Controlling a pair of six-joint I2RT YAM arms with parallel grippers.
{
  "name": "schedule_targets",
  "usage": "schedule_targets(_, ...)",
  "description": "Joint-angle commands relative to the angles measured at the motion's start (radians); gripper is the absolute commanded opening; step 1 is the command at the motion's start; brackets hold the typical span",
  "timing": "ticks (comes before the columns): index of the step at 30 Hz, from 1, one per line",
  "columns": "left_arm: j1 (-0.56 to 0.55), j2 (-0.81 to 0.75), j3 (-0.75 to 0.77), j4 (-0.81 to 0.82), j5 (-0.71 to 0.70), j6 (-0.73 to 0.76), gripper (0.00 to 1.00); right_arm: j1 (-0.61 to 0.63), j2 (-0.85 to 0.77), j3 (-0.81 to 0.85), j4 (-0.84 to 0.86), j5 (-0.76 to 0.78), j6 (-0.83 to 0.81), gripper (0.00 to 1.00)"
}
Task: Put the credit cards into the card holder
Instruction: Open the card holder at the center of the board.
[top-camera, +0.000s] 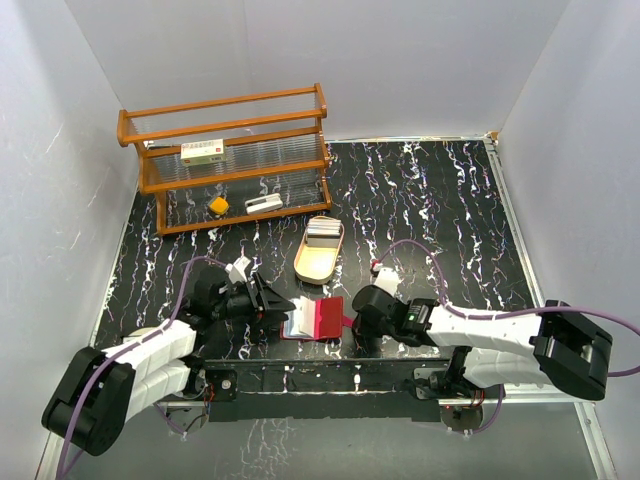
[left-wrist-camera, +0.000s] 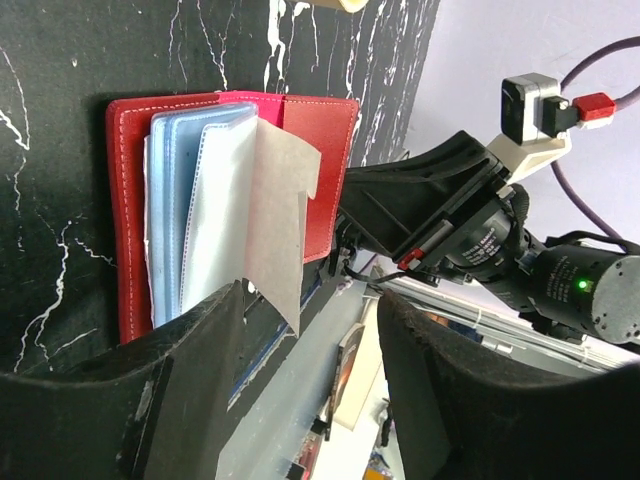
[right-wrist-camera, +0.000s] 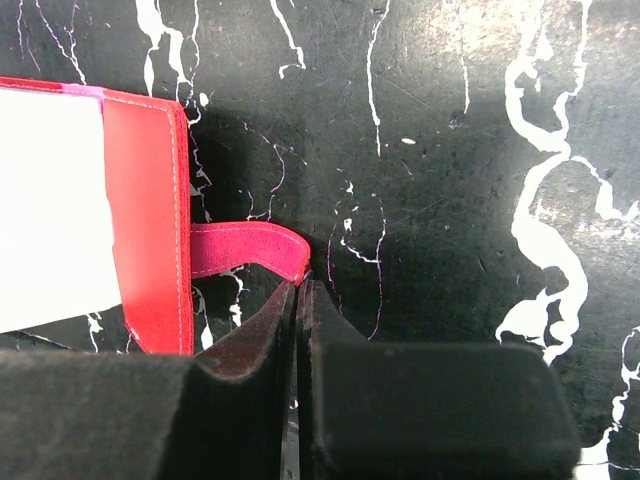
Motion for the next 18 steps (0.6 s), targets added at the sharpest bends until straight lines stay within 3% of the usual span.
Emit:
schedule_targets(1,0.000,0.000,0.059,-0.079,0.000,0.082,0.54,-0.003,0.015,0.073,-0.030,0.012,-0.032,0.07)
schedule_targets(5,-0.001,0.054,0.084,-0.082,0.009,0.114,0.53,-0.004,0.022,0.191,-0.152,0.034,-0.058,0.26)
schedule_targets(9,-0.007,0.099,0.091,-0.021,0.027,0.100,0.52,-0.003,0.040,0.300,-0.218,0.013,-0.089,0.38)
schedule_targets(18,-0.024,0.146,0.122,-0.020,0.021,0.117,0.50,0.000,0.086,0.436,-0.170,-0.075,-0.125,0.38)
